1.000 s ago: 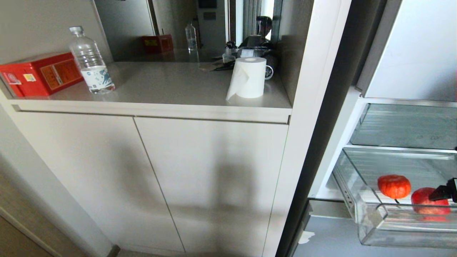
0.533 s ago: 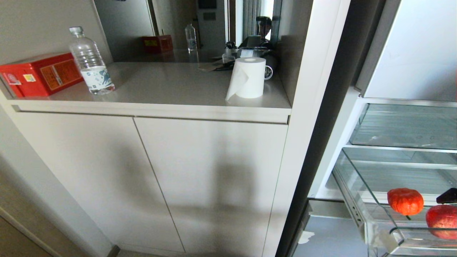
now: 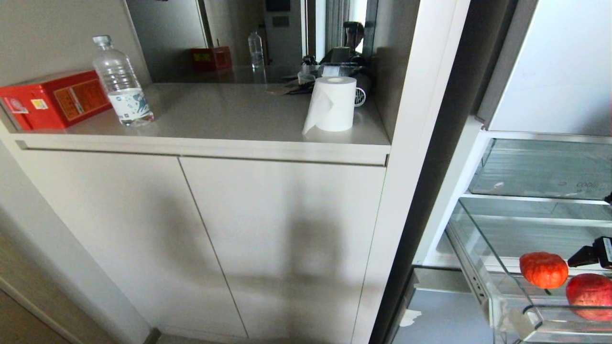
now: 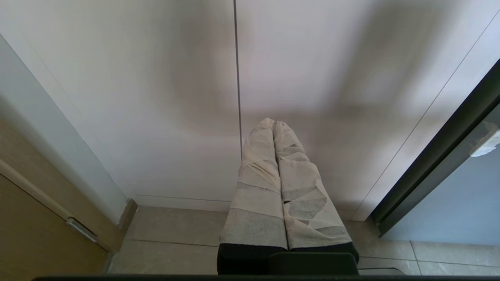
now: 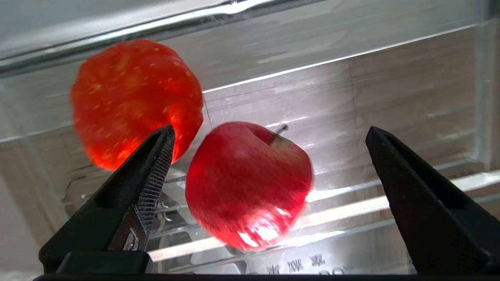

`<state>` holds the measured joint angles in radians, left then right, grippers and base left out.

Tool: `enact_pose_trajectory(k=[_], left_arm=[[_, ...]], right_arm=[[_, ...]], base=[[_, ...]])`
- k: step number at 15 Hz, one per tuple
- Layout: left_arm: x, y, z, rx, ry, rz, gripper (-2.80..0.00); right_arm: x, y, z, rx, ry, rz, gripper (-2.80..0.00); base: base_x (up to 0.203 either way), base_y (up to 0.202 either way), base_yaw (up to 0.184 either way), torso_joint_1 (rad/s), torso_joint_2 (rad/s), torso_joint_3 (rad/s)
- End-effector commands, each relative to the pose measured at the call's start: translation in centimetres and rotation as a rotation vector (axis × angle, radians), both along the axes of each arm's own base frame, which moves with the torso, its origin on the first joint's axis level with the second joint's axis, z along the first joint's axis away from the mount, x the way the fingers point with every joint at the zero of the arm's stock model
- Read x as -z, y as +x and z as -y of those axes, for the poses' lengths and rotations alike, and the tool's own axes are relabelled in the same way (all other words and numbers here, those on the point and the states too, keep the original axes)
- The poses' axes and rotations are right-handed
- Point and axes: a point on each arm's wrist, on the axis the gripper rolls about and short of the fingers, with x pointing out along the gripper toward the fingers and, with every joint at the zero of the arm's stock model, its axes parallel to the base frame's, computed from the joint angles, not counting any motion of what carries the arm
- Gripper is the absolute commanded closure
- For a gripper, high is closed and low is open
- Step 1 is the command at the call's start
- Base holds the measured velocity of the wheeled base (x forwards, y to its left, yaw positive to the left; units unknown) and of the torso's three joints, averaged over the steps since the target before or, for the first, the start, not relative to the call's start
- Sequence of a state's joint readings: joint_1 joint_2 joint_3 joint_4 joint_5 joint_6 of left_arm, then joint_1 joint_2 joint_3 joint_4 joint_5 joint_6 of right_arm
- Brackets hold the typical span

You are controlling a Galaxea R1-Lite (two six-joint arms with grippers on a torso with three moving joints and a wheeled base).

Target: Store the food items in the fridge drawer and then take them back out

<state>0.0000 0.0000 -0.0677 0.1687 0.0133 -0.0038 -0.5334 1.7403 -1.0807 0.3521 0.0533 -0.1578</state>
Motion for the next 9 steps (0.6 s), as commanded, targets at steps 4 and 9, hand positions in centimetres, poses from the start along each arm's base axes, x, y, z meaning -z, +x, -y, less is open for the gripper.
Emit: enact_pose_trajectory(k=[4,9], left_arm=[[0.01,0.0,0.0,-0.001,-0.001,0.0,0.0],[0.01,0.0,0.0,-0.001,-0.001,0.0,0.0]], right_arm=[[1.97,0.61,0.43,-0.001,0.034,-0.062,-2.8],[2.08,0.08,0.2,0.01,0.013,-0.088,-2.8]], base=[[0.0,0.0,0.0,0.0,0.0,0.0],[0.0,0.0,0.0,0.0,0.0,0.0]])
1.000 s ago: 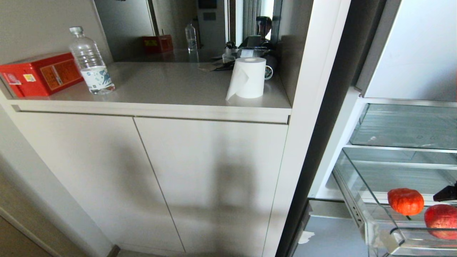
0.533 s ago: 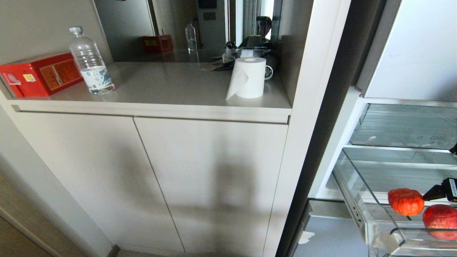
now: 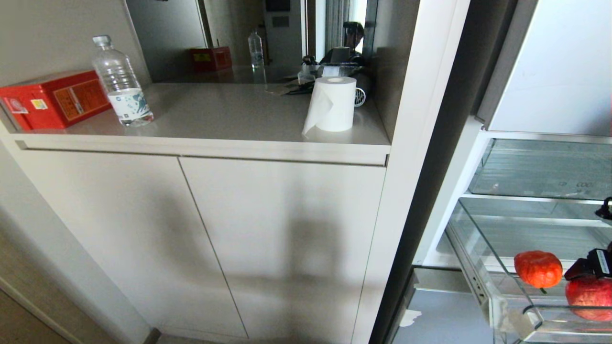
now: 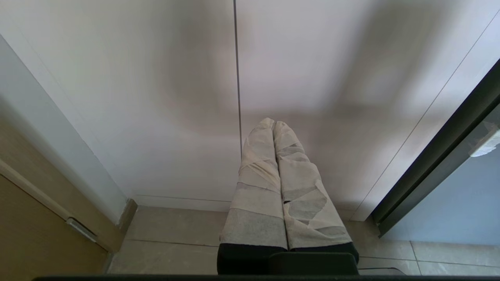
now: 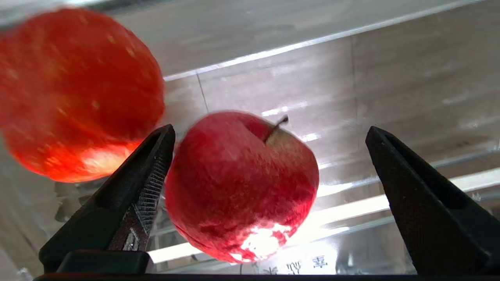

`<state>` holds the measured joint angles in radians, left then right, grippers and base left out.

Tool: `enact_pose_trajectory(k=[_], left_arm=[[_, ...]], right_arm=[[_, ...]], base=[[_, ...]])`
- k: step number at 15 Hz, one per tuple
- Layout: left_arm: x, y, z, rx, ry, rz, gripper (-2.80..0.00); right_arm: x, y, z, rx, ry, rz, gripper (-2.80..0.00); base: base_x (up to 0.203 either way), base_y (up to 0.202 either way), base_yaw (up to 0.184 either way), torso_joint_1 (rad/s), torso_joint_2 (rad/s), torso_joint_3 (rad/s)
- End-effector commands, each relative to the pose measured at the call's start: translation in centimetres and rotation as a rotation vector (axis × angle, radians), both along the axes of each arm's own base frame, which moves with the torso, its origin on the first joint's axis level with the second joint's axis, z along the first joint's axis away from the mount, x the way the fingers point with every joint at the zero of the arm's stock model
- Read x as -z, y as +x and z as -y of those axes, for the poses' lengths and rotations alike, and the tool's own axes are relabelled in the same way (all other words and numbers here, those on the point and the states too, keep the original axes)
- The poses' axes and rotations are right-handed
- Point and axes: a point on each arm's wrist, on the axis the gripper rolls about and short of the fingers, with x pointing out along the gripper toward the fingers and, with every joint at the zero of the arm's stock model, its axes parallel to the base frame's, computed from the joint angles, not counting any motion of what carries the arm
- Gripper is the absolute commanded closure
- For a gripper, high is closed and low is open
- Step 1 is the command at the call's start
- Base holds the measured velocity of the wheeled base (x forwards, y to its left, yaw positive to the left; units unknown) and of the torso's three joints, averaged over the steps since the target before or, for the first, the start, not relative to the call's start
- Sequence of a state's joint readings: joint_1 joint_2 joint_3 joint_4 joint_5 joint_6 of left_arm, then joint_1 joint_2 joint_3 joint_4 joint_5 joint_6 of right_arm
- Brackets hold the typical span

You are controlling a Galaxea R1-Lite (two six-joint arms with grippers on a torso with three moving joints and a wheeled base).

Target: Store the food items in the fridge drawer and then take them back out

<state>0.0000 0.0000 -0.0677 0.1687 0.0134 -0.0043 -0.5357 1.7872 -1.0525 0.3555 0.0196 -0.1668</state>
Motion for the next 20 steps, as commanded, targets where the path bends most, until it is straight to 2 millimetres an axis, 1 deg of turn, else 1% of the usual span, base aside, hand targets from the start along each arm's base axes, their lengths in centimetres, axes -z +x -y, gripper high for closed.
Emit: enact_pose_trajectory(k=[1,14,17,20], left_arm=[[0.0,0.0,0.0,0.0,0.0,0.0,0.0],[0.0,0.0,0.0,0.0,0.0,-0.002,0.0],[0.0,0.0,0.0,0.0,0.0,-0.001,0.0],[0.0,0.0,0.0,0.0,0.0,0.0,0.0]], right_arm=[[0.2,-0.2,-0.2,0.0,-0.001,-0.013,-2.8],[2.7,0.7,0.4,0.003,0.019,-0.098,-2.8],[2.5,0.7,0.2,0.004,0.018,-0.092,-2.8],[1.9,0.6,0.1,0.002,0.007,-0.074,-2.8]], base=[[0.0,0.0,0.0,0.0,0.0,0.0],[0.0,0.0,0.0,0.0,0.0,0.0],[0.0,0.0,0.0,0.0,0.0,0.0],[0.0,0.0,0.0,0.0,0.0,0.0]])
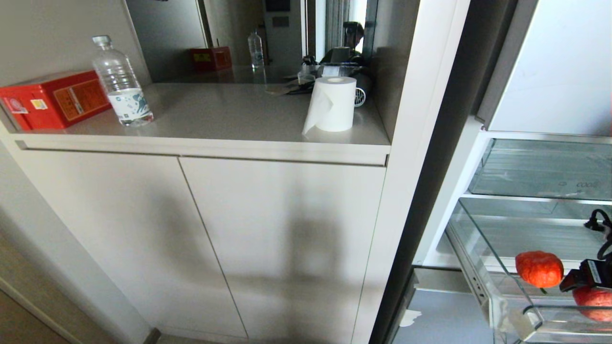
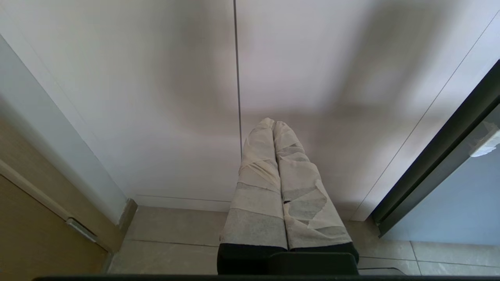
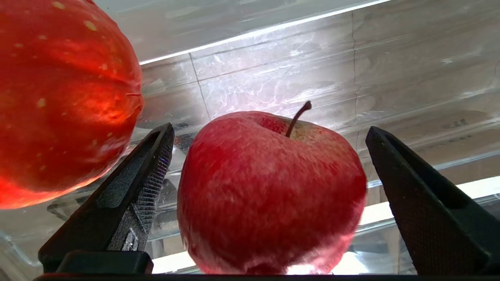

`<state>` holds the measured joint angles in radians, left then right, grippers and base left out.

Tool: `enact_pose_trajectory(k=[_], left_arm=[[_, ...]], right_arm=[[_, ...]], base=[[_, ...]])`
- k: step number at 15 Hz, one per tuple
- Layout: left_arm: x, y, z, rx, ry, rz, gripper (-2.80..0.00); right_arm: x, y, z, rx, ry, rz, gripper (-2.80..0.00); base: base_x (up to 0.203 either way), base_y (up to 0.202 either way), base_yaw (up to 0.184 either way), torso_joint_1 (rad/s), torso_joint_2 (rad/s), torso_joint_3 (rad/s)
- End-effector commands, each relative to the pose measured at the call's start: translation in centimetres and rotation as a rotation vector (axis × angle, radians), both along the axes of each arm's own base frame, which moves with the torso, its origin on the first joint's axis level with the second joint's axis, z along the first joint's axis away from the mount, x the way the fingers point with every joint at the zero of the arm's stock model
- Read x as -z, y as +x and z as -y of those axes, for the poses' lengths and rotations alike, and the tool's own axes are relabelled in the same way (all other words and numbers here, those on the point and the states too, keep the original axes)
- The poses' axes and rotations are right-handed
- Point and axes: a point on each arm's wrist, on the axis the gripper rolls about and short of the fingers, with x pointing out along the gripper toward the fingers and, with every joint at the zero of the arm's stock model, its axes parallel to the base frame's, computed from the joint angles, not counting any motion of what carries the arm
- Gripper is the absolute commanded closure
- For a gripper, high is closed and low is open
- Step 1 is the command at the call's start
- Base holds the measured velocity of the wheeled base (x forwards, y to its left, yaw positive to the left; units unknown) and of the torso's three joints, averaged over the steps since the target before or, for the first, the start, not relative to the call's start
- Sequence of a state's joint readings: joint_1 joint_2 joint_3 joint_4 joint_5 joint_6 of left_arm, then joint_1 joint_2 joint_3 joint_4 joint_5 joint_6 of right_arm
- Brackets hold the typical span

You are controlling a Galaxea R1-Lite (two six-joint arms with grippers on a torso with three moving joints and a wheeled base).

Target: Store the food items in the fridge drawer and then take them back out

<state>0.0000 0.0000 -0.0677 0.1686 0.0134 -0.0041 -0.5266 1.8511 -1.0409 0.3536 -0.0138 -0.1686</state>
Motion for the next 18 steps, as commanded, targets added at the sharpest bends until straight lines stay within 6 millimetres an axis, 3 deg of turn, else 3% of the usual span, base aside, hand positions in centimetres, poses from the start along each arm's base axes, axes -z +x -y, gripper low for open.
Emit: enact_pose_trajectory(k=[1,2,9,14,18], left_arm=[[0.0,0.0,0.0,0.0,0.0,-0.002,0.0],[0.0,0.0,0.0,0.0,0.0,0.0,0.0],[0.0,0.0,0.0,0.0,0.0,0.0,0.0],[0.0,0.0,0.0,0.0,0.0,-0.001,0.0],[0.0,0.0,0.0,0.0,0.0,0.0,0.0]], right_arm=[[-0.3,-0.2,-0.2,-0.006,-0.005,0.005,-2.8],[-0.3,-0.2,-0.2,-0.005,-0.004,0.004,0.0],[-0.8,0.0,-0.1,-0.001,-0.009,0.028,0.0],[-3.2,0.2,0.0,0.011,-0.059,0.18,0.0],[-5.9,-1.9,-1.2,0.015,-0.1,0.264,0.0]], base=[[0.0,0.0,0.0,0.0,0.0,0.0],[0.0,0.0,0.0,0.0,0.0,0.0],[0.0,0.0,0.0,0.0,0.0,0.0],[0.0,0.0,0.0,0.0,0.0,0.0],[0.0,0.0,0.0,0.0,0.0,0.0]])
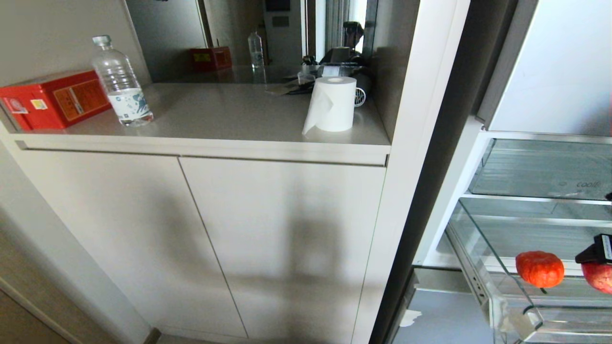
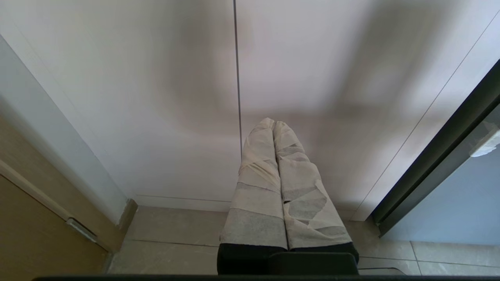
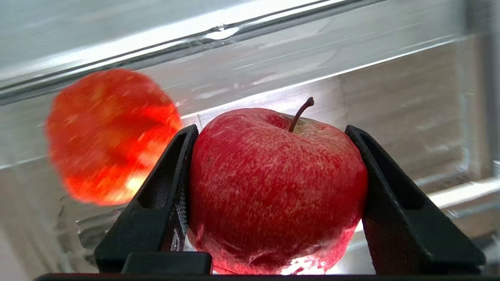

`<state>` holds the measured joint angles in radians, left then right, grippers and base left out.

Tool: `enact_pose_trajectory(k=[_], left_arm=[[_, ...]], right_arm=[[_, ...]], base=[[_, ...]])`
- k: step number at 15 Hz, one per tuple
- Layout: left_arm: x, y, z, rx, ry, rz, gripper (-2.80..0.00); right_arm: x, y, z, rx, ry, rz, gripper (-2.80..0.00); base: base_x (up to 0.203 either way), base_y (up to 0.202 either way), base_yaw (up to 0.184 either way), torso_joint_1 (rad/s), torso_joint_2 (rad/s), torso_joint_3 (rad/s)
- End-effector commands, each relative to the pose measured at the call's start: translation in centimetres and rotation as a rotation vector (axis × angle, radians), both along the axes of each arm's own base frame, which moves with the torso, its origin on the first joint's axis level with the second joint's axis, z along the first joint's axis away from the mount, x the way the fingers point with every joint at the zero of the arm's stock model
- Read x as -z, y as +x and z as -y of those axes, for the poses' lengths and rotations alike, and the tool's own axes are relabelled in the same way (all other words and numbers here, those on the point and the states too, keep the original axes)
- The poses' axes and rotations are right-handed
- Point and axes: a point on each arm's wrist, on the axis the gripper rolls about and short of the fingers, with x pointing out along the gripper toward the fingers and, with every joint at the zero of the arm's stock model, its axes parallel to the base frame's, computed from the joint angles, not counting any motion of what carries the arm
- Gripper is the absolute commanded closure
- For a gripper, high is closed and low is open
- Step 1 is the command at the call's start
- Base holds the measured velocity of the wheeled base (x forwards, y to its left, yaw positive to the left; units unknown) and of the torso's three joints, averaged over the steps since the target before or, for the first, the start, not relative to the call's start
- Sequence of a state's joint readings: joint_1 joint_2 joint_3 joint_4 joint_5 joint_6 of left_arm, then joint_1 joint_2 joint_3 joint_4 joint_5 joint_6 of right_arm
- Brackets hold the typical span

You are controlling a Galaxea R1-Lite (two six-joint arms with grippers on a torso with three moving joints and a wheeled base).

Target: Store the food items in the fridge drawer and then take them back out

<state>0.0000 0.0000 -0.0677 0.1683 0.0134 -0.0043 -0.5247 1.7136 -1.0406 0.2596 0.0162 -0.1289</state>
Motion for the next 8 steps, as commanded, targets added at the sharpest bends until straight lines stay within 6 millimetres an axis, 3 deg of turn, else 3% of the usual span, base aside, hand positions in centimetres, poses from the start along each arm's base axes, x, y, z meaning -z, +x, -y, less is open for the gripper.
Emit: enact_pose_trajectory(k=[1,8], left_arm=[[0.0,0.0,0.0,0.0,0.0,-0.001,0.0],[0.0,0.0,0.0,0.0,0.0,-0.001,0.0]], right_arm=[[-2.3,-1.8,-1.0,-0.001,-0.04,0.068,0.0],[-7.7,-10.1,-5.8,0.019,-0.164,0.312,0.0]], base=[[0.0,0.0,0.0,0.0,0.0,0.0],[0.0,0.0,0.0,0.0,0.0,0.0]])
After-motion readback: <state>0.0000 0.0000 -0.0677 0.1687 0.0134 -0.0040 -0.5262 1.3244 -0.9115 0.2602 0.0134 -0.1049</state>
